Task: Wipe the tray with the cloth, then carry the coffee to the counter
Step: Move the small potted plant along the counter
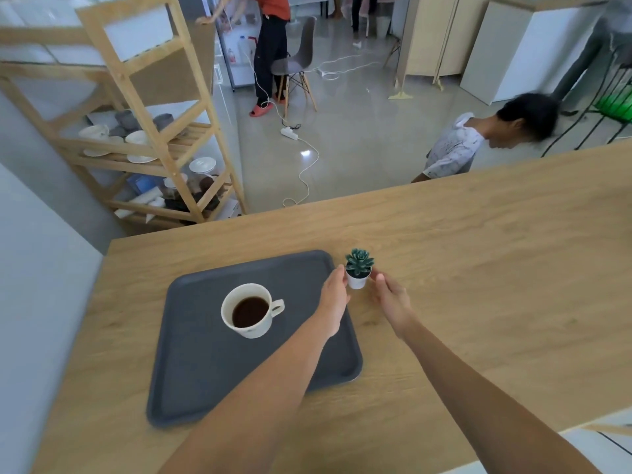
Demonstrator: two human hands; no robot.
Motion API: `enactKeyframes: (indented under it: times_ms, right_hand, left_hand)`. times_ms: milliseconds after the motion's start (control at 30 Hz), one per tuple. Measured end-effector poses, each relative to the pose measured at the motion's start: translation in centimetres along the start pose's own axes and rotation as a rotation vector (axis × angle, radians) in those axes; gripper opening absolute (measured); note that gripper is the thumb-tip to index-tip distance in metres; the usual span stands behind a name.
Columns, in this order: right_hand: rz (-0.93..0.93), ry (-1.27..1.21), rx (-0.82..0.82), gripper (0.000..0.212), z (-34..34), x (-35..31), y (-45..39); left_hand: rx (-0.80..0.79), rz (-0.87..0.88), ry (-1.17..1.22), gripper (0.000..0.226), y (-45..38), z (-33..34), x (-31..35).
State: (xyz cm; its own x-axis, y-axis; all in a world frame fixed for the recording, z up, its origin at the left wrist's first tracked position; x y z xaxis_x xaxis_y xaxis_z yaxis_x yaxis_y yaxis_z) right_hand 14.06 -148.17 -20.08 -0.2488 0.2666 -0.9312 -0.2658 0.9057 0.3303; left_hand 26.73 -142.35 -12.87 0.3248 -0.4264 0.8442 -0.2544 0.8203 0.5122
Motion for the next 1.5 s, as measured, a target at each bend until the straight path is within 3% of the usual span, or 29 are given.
enactKeyframes:
  times_ms: [167, 367, 633, 967, 1267, 1500]
  right_hand:
    - [-0.026, -0.112, -0.082, 0.041, 1.1, -5.2, 1.2]
    - [-0.181, -0.037, -0.251, 0.042, 7.4, -13.8, -0.9]
    - [-0.166, 0.045, -0.462, 0.045, 26.4, -19.5, -3.5]
    - [-0.114, 0.197, -0.605, 0.046, 47.5, -16.3, -6.6]
    - [-0.073, 0.279, -0.687, 0.058, 51.1, -16.2, -7.2]
    - [-0.068, 0.372, -0.682, 0.068, 47.4, -18.2, -4.9]
  left_hand:
    - [0.033, 0.049, 0.018, 0.033, -0.2, -0.8, 1.8]
    - [0.106, 0.195, 0.079, 0.03, 0.2, -6.8, 9.1]
    - [0.344, 0.255, 0.11, 0.05, 0.7, -24.6, 13.4]
    - [0.566, 0.216, 0.137, 0.038, -1.6, -42.9, 11.3]
    - [0.531, 0.191, 0.196, 0.033, -3.4, -46.2, 10.8]
    - [0.679, 0.223, 0.097, 0.047, -0.8, -44.2, 10.9]
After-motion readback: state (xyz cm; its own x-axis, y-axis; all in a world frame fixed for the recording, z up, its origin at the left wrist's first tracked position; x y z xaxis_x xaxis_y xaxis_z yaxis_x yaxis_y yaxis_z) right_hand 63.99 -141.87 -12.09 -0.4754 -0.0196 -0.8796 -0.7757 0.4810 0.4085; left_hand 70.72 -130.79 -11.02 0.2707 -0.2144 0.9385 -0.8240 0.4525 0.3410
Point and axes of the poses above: each hand's wrist, its own y-axis away from the middle knuckle, its own z-axis out of the palm, x = y × z, the point moved 1 cm from there along -y, towards the middle knuckle, and after that the axes turned 3 degrees about -y, right-handed, at the moved point
